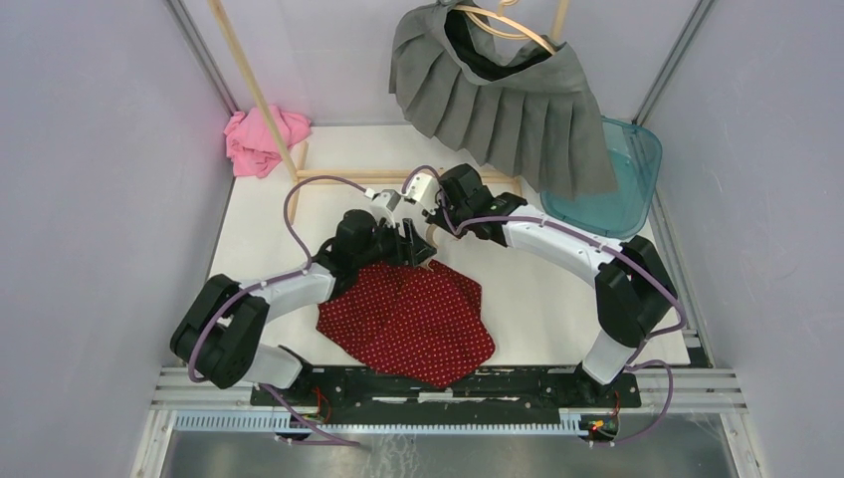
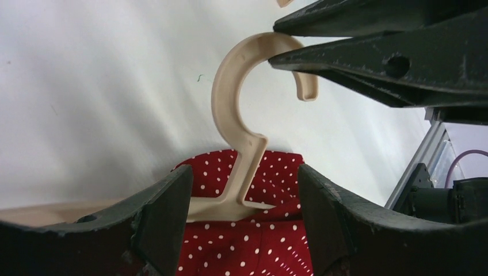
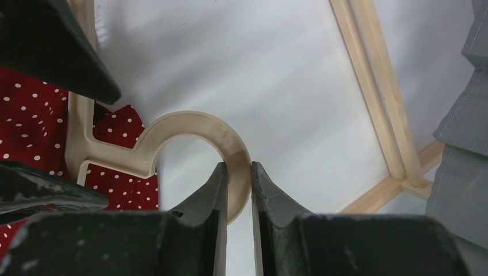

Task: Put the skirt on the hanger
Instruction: Pick up the hanger from the clothesline.

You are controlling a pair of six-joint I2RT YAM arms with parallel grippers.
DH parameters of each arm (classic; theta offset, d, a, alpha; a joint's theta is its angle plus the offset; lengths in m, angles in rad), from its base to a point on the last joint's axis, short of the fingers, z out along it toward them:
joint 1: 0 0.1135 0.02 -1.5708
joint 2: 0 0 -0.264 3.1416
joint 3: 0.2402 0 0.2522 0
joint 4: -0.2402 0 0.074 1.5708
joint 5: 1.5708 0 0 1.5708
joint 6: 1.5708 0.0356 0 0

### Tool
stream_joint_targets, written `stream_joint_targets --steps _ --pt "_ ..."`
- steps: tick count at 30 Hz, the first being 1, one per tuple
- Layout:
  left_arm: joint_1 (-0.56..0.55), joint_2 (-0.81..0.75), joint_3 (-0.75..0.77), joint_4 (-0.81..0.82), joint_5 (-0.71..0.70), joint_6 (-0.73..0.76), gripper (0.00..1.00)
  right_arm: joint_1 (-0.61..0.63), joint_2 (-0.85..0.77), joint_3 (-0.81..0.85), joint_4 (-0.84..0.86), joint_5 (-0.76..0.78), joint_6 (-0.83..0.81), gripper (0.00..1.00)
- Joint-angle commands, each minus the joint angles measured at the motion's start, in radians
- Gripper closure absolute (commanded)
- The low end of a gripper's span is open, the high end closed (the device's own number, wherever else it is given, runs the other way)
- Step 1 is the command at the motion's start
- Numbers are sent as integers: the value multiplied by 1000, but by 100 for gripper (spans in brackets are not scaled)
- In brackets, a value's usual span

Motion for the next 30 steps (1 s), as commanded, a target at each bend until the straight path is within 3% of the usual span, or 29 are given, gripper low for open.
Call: stream_joint_targets --steps 1,13,21,23,30 --pt "2 13 16 120 39 23 26 19 -46 25 23 -8 12 99" --pt "3 110 -11 267 137 43 28 27 -74 23 19 -19 15 99" --pt "12 151 -70 513 264 -15 30 29 -96 15 29 -34 24 99" --pt "18 170 -77 566 301 -37 35 29 -101 9 34 -40 28 99" --pt "40 228 -84 723 408 -130 69 29 -113 2 41 -49 33 99"
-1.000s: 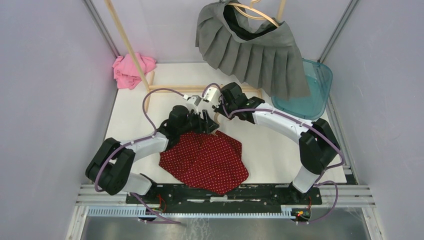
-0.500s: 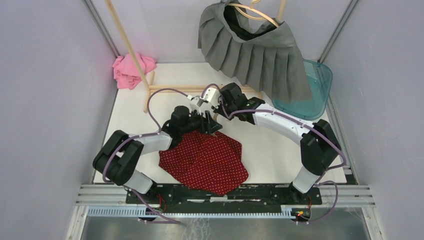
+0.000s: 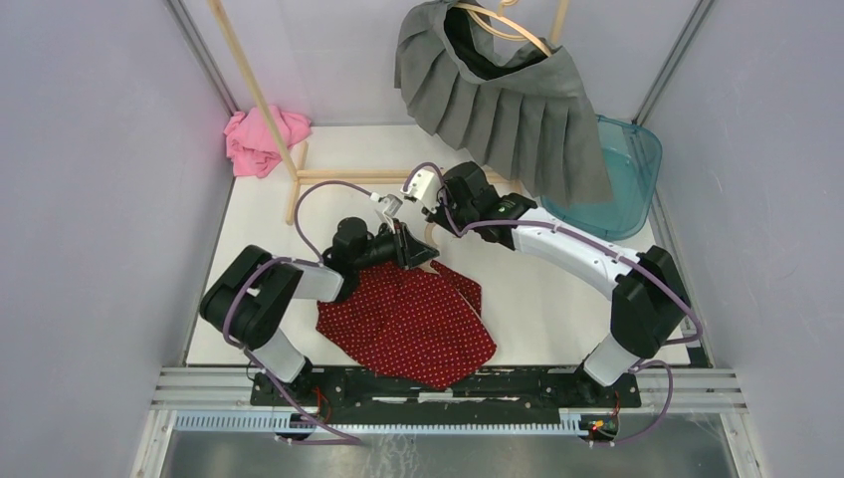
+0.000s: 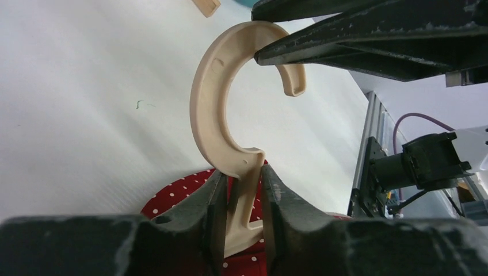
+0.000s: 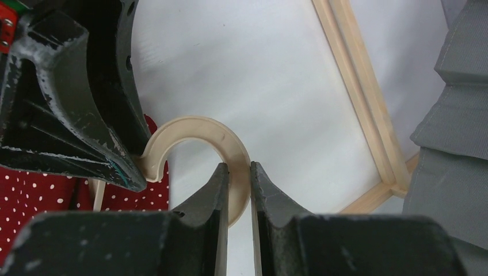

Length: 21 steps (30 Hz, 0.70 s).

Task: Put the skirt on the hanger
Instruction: Pick up the hanger from the clothesline.

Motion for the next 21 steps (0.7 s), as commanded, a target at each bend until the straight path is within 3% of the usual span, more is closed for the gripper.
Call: stream_joint_targets --steps 1,6,8,12,15,17,21 --pt "-1 13 7 186 128 -78 72 7 -38 5 51 -23 22 99" --pt "6 -6 24 138 138 -73 84 7 -40 19 40 -20 23 99" --pt "6 -29 37 100 138 -67 96 7 -42 39 20 -21 35 99" --pt "6 -94 61 4 122 -33 97 6 -54 94 -31 -22 61 96" --pt "6 -144 73 -56 110 -9 97 7 -49 152 -94 -3 85 84" --pt "5 -169 78 -98 101 7 97 6 -41 192 -143 23 107 71" --pt "6 -214 77 -136 79 10 97 7 -53 248 -205 99 157 58"
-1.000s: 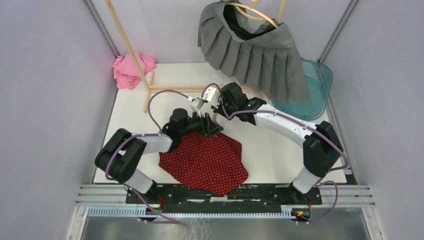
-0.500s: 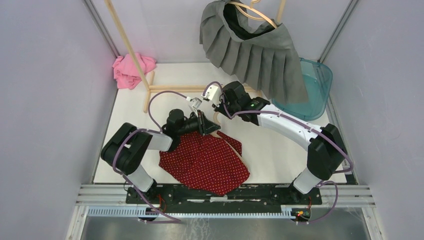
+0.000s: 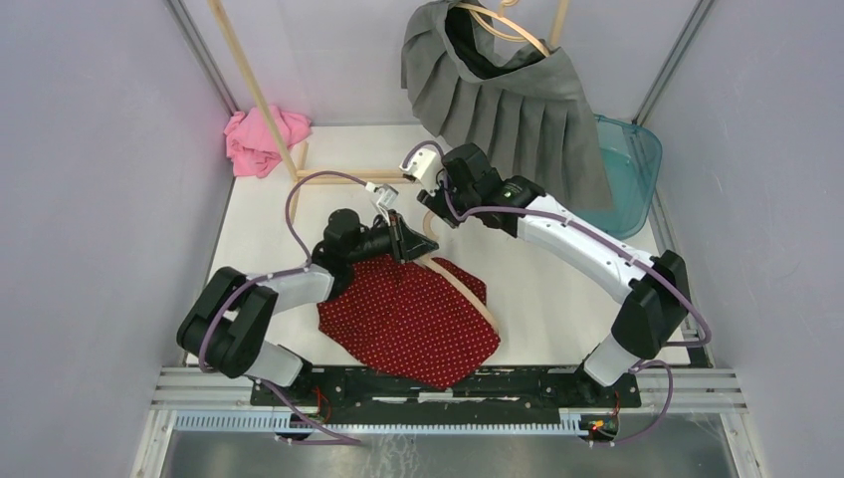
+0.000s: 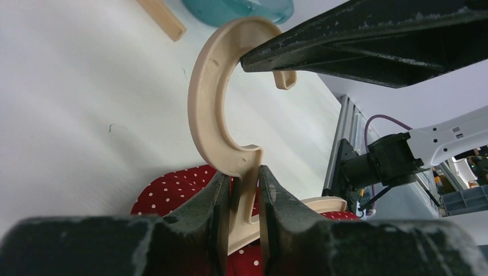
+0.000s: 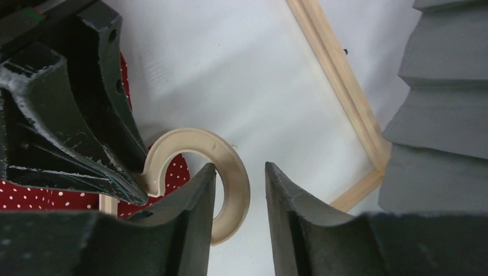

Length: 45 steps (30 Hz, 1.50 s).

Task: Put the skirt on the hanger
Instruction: Pick up the hanger from the clothesline.

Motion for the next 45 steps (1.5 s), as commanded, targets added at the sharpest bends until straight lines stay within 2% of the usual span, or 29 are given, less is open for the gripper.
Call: stream_joint_targets --steps 1,7,12,17,25,35,45 --pt "-8 -84 45 -21 9 44 97 5 -54 97 -61 101 78 55" --pt "-8 -162 88 -149 -34 81 97 -16 -101 199 -148 212 178 46" --pt "-8 -239 133 -240 -60 89 97 -53 -130 273 -208 285 266 44" --pt "-8 -317 229 -399 -106 123 97 -82 -170 298 -238 340 314 42" --pt "-8 -403 386 -615 -210 166 97 -97 -223 280 -267 341 345 41" --pt "-8 -402 564 -761 -340 205 97 -103 -299 222 -289 363 356 41" --pt "-9 -398 749 -921 -594 263 96 -127 -359 216 -328 371 361 41"
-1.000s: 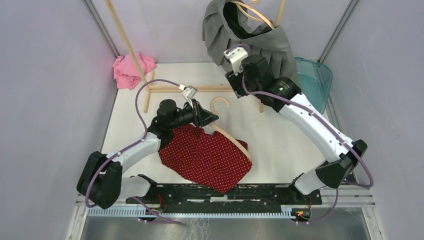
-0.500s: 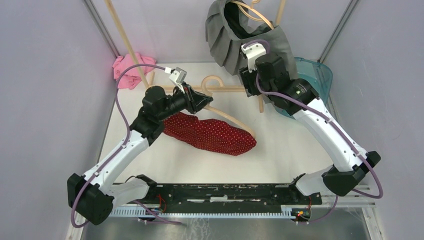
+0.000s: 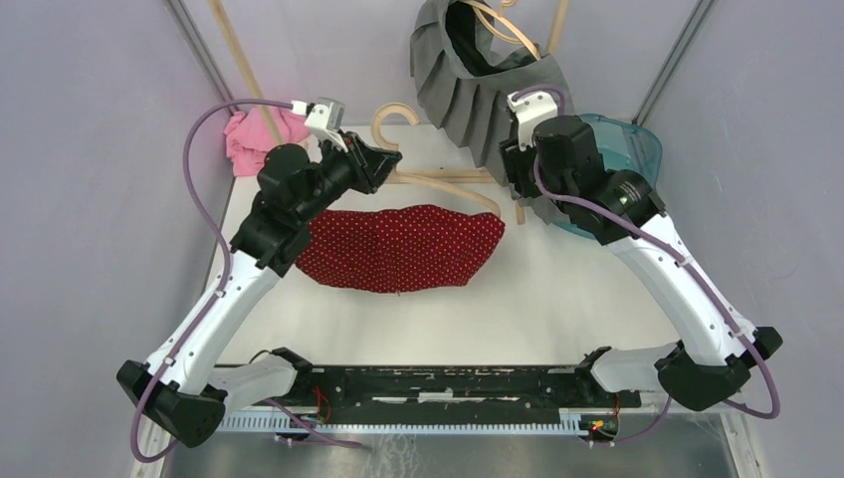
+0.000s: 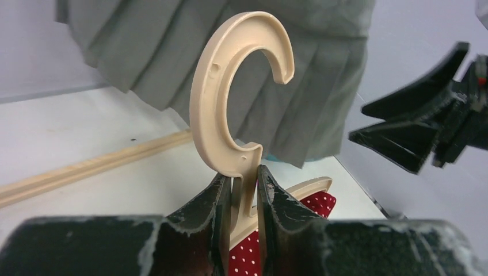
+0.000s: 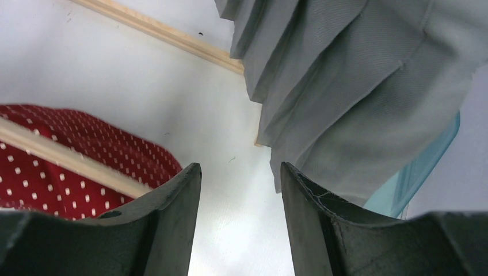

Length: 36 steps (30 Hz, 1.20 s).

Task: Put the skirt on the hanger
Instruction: Pick up the hanger from the clothesline, then place the hanger at the clothesline.

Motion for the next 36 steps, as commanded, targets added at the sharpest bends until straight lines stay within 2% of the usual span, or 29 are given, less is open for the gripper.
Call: stream_joint_targets --steps 1,9,14,26,36 --pt "-3 -12 113 -51 -156 85 96 -11 -55 8 -4 29 17 41" --pt "-3 -10 230 -123 -360 141 95 -18 -65 25 -20 11 25 41" --pt "-4 12 276 -71 -483 195 95 -19 -65 40 -26 -18 35 41" --pt "-3 128 275 299 -710 348 95 -19 -85 -7 -10 -110 79 41" --pt "-4 284 329 595 -804 467 96 -19 -112 -105 46 -163 96 42"
